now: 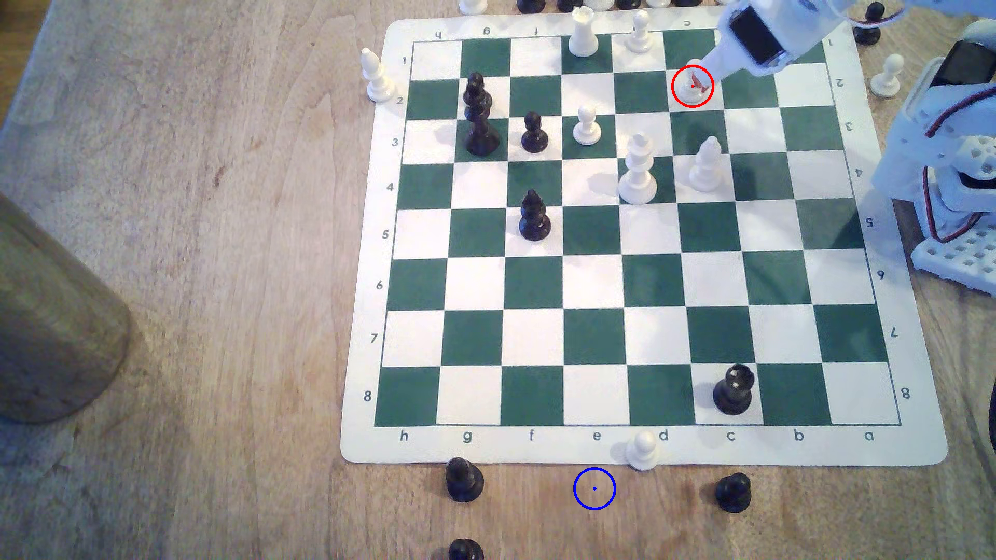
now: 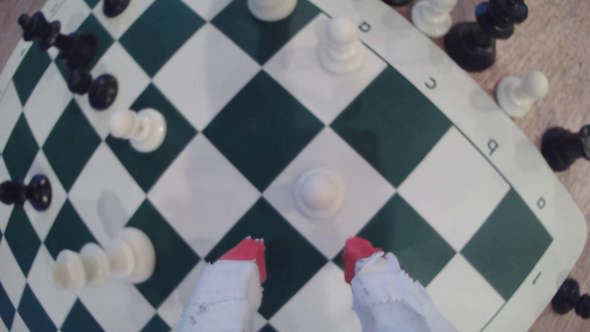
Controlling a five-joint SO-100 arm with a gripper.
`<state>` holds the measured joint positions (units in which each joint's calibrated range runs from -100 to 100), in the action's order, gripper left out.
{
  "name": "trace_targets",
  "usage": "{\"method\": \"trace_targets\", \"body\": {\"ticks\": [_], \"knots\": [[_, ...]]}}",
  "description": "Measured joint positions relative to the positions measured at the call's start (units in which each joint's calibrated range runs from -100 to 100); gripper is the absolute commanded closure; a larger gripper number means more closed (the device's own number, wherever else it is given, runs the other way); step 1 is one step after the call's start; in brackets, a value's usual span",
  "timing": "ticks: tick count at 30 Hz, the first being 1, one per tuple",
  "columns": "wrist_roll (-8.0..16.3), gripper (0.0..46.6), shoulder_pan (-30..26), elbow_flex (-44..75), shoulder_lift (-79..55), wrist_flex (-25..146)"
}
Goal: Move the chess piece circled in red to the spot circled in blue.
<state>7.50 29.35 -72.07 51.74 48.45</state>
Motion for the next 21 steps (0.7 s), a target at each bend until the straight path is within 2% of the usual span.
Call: {"method": "trace_targets", "body": {"ticks": [5, 10, 21], "knots": [[-0.1, 29.3, 0.1, 0.0, -4.3, -4.9], [-0.2, 29.2, 0.2, 0.0, -6.2, -7.8], [-1.8, 32.6, 2.4, 0.0, -13.5, -12.2]]}}
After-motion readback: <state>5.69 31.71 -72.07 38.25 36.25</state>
